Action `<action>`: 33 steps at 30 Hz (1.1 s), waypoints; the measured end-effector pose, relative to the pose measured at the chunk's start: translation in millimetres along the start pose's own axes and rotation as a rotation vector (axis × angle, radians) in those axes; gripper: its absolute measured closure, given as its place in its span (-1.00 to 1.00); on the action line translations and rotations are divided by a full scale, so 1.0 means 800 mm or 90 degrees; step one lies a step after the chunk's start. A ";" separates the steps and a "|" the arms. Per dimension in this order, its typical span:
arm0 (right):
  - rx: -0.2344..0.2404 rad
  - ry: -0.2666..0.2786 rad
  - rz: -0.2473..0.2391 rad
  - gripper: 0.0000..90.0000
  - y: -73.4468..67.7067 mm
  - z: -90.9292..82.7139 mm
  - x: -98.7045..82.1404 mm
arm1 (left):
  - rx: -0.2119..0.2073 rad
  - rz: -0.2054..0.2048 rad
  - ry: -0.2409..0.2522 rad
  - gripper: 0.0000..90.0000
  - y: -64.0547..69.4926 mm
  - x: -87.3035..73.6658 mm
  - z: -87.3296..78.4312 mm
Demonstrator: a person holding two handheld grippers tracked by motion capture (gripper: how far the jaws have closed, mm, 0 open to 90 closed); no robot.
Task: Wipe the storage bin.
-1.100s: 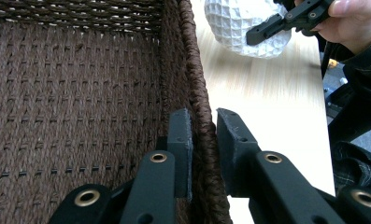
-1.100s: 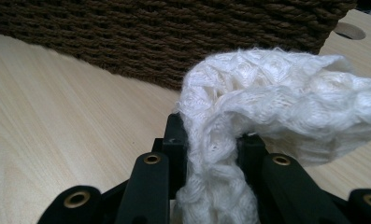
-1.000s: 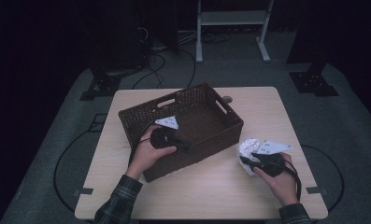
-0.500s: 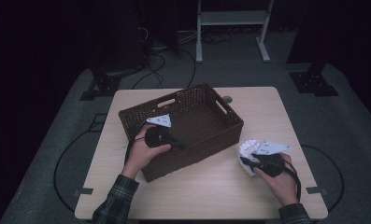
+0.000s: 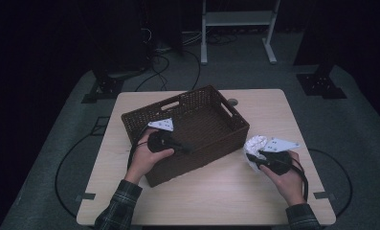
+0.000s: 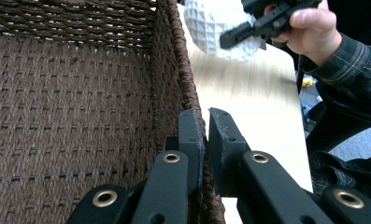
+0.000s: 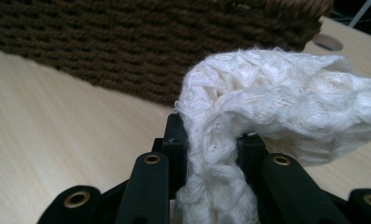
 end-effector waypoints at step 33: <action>0.010 -0.016 0.017 0.58 0.011 0.051 0.017 | 0.007 0.003 -0.020 0.77 0.001 -0.004 0.005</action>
Point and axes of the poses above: each handheld gripper's, and its own axes: z roughly forward along the jaws, x roughly out of its top, y roughly to its right, the point moved 6 cm from there along z, roughly forward along the jaws, and after that the axes turned 10 degrees about -x, right-handed, at the moved point
